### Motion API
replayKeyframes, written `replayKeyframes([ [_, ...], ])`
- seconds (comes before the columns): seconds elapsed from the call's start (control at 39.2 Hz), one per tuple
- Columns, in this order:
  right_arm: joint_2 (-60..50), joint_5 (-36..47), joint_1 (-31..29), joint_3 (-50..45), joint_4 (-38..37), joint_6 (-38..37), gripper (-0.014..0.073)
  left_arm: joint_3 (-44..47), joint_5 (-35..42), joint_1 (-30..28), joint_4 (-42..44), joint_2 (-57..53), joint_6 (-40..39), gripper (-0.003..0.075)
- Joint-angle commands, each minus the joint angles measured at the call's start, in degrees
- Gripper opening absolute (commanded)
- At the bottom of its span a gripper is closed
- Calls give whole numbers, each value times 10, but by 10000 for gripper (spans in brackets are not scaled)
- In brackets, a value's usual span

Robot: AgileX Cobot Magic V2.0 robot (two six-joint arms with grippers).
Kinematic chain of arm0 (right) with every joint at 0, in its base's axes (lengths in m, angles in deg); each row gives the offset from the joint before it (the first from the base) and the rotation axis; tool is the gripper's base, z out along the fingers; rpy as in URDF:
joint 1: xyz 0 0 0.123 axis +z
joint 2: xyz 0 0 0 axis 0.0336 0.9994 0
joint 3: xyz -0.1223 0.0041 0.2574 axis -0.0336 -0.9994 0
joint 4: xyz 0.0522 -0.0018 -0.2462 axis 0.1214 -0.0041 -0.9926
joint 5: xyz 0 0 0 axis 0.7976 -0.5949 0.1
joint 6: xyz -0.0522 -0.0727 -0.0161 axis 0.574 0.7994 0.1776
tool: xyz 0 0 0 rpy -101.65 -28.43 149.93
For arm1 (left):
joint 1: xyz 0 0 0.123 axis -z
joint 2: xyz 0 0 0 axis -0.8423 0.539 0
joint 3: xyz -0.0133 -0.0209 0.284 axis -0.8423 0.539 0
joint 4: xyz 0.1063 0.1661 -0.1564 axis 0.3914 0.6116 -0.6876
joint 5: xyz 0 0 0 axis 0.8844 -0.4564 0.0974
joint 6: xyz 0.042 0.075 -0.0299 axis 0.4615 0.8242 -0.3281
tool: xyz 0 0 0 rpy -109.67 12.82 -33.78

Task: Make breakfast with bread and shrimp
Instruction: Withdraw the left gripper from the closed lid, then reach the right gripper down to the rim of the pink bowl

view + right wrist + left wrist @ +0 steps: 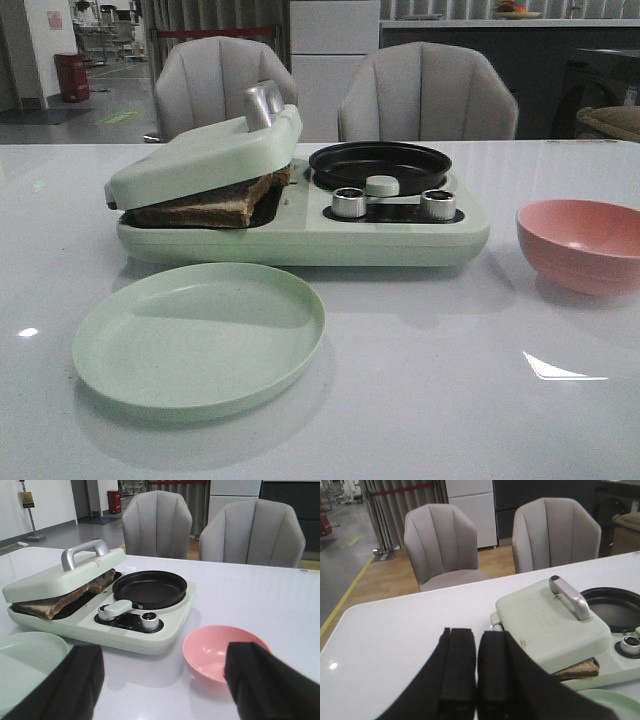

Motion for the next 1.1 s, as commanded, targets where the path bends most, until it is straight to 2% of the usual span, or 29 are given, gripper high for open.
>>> replayKeyframes([
  [0.0, 6, 48, -2, 15, -2, 2, 601, 9, 40, 20, -5, -51, -8, 120],
  [0.2, 6, 48, -2, 15, -2, 2, 601, 65, 37, 48, 8, -131, -8, 120],
  [0.38, 6, 64, -2, 15, -2, 2, 601, 109, 26, 49, 6, -140, -8, 120],
  [0.56, 6, 78, -2, 15, -2, 2, 601, 148, 50, 49, -27, -144, -8, 120],
  [0.66, 6, 79, -2, 15, -2, 2, 601, 156, 62, 49, -56, -145, -8, 120],
  [1.07, 6, 86, -2, 15, -2, 2, 601, 158, 75, 49, -54, -145, -8, 120],
])
